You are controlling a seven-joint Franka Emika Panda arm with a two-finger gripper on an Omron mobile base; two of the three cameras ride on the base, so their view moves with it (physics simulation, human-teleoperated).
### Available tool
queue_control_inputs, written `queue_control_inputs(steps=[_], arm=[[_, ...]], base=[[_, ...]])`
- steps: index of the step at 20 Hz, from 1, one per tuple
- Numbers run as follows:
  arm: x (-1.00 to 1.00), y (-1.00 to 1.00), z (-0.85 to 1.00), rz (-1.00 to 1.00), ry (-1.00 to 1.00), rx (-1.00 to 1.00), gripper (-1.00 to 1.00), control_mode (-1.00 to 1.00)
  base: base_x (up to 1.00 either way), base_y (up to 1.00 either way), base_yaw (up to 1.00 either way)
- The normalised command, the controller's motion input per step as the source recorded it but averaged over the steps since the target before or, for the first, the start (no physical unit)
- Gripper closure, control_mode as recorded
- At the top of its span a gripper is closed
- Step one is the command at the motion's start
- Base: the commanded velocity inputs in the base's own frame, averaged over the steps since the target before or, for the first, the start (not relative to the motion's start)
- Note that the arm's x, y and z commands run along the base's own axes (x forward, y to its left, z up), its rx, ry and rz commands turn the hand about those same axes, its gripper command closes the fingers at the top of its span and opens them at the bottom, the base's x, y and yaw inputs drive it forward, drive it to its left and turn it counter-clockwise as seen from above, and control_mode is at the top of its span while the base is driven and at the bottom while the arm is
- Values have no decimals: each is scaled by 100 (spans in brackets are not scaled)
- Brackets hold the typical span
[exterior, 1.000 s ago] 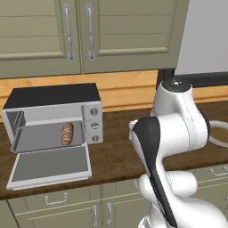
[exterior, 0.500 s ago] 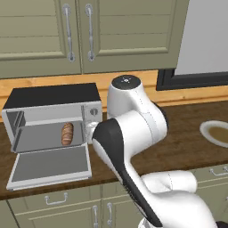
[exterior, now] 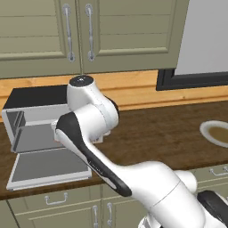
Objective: Pick up the kebab skewer and baguette bread, and place them inside the toaster oven. Close the toaster oven door and start by setting the timer.
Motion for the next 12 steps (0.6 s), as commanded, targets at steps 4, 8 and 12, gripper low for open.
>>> queue_control_inputs(steps=[4,8,12], arm=[[75,64,-56,1,0,0,100,-100],[61,38,-23,0,0,1,100,-100],[54,33,-14,0,0,5,100,-100]], base=[[0,0,0],[0,0,0],[0,0,0]])
